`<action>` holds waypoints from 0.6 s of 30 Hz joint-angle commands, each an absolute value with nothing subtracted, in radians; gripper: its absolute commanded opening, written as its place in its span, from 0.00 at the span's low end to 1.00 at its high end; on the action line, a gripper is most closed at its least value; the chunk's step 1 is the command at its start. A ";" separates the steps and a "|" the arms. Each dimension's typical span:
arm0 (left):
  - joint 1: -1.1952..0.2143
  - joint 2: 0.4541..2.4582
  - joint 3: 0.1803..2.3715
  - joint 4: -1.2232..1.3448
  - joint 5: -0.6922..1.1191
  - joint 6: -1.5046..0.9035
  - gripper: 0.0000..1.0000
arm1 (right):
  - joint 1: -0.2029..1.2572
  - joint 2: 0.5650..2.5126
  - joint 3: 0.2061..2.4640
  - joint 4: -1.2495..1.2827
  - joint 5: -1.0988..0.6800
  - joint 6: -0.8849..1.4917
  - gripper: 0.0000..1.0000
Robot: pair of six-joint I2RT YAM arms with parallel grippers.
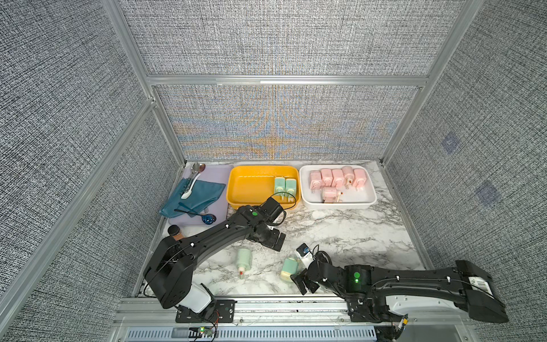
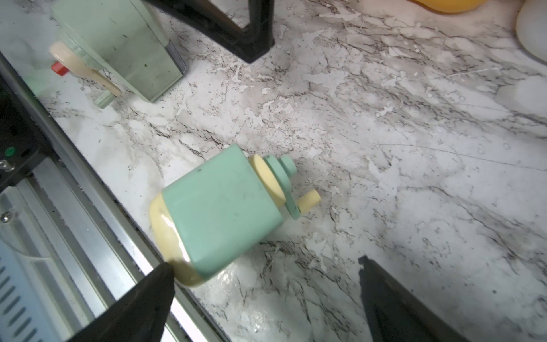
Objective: Place the pencil sharpeners by color into the storage box
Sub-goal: Pick up the pencil sharpener from the center of the board.
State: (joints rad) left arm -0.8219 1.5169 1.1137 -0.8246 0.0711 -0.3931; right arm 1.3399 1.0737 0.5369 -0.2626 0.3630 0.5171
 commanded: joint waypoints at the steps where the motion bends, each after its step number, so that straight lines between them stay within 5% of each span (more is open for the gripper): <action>1: -0.822 1.522 1.124 -0.821 0.074 -0.384 0.99 | 1.327 1.069 0.557 -0.387 0.430 0.537 0.99; 18: -0.822 1.583 1.149 -0.813 0.104 -0.364 0.99 | 1.294 1.043 0.549 -0.414 0.458 0.585 0.99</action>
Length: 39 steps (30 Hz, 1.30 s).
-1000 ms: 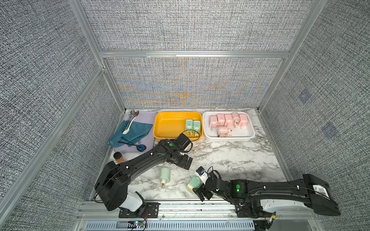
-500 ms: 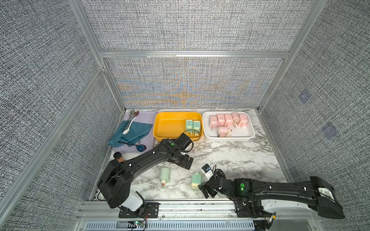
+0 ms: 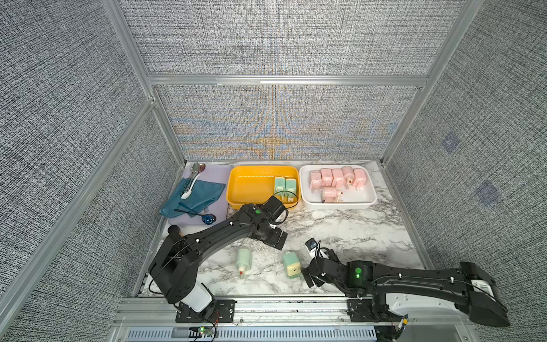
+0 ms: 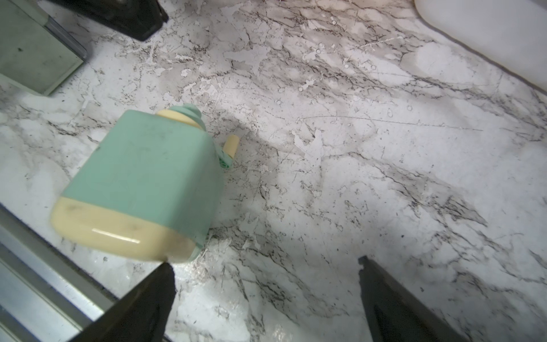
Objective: Place the pencil sharpeners by color into the storage box
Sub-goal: Pick up the pencil sharpener from the center of the board.
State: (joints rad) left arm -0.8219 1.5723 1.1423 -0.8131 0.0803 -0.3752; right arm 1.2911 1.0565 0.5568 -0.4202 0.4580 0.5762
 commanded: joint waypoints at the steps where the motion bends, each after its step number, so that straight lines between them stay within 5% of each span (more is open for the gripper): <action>1: -0.822 1.588 1.149 -0.813 0.109 -0.362 0.99 | 1.293 1.038 0.546 -0.411 0.458 0.589 0.99; 10: -0.825 1.602 1.143 -0.809 0.113 -0.361 0.99 | 1.298 1.047 0.534 -0.459 0.486 0.665 0.99; 16: -0.827 1.602 1.139 -0.809 0.089 -0.365 0.99 | 1.354 0.989 0.470 -0.243 0.240 0.540 0.99; 25: -0.826 1.603 1.136 -0.805 0.073 -0.361 0.99 | 1.391 1.006 0.487 -0.218 0.316 0.597 0.99; 31: -0.826 1.585 1.120 -0.787 0.068 -0.368 0.99 | 1.471 1.058 0.503 -0.118 0.552 0.735 0.99; 39: -0.825 1.576 1.103 -0.782 0.055 -0.368 0.99 | 1.495 1.167 0.543 -0.112 0.569 0.781 0.99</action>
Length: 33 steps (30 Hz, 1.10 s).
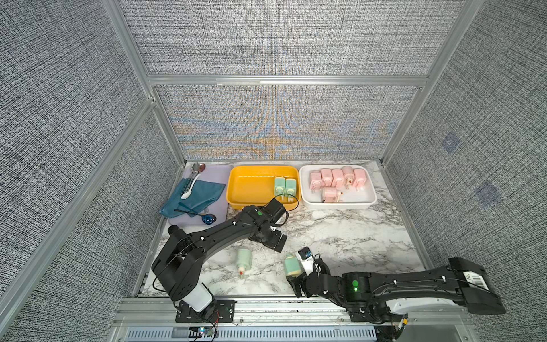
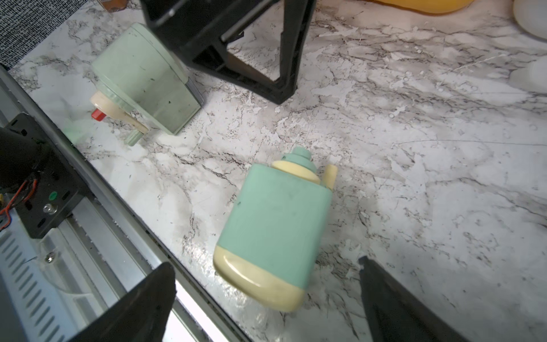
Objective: Place the pencil sharpeners by color into the storage box
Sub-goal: Pick up the pencil sharpener from the center of the board.
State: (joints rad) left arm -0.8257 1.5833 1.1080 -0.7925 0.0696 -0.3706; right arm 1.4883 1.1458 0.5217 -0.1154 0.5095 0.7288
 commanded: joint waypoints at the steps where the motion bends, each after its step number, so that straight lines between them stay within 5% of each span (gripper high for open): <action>1: -0.825 1.574 1.101 -0.779 0.056 -0.367 0.99 | 1.497 1.176 0.552 -0.148 0.595 0.812 0.99; 12: -0.826 1.566 1.100 -0.784 0.051 -0.365 0.99 | 1.481 1.107 0.545 -0.406 0.617 0.885 0.98; 23: -0.825 1.569 1.111 -0.794 0.049 -0.368 0.99 | 1.477 1.038 0.476 -0.157 0.529 0.716 0.97; 33: -0.825 1.573 1.115 -0.795 0.055 -0.363 0.99 | 1.464 1.086 0.456 -0.083 0.539 0.683 0.82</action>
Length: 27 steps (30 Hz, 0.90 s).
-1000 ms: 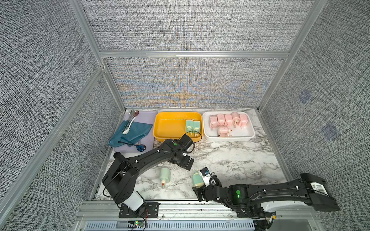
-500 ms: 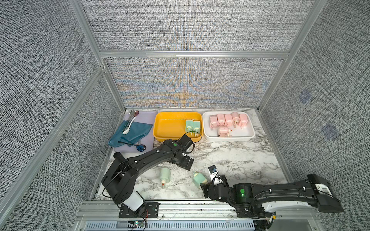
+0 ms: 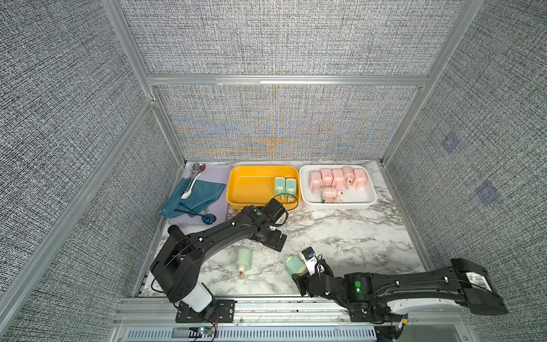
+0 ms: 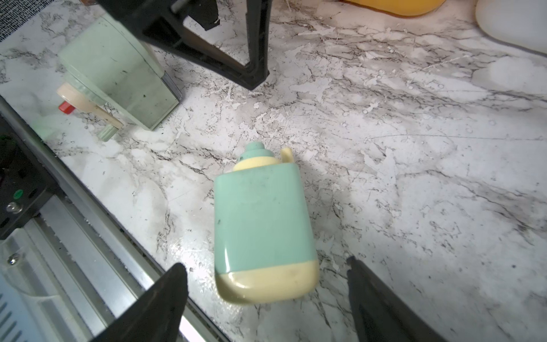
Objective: Place the pencil sharpeners by color into the storage box
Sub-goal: Pick up the pencil sharpener from the center of the board.
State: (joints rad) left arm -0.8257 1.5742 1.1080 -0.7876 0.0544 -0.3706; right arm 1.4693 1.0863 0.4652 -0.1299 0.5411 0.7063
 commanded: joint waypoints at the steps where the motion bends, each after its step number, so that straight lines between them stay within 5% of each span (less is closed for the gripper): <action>1: -0.825 1.574 1.116 -0.795 0.055 -0.362 0.99 | 1.458 1.083 0.450 -0.076 0.537 0.678 0.80; 14: -0.825 1.574 1.123 -0.795 0.061 -0.360 0.99 | 1.405 1.113 0.417 -0.005 0.434 0.617 0.77; 27: -0.825 1.545 1.150 -0.785 0.065 -0.303 0.99 | 1.342 1.019 0.397 -0.003 0.388 0.514 0.36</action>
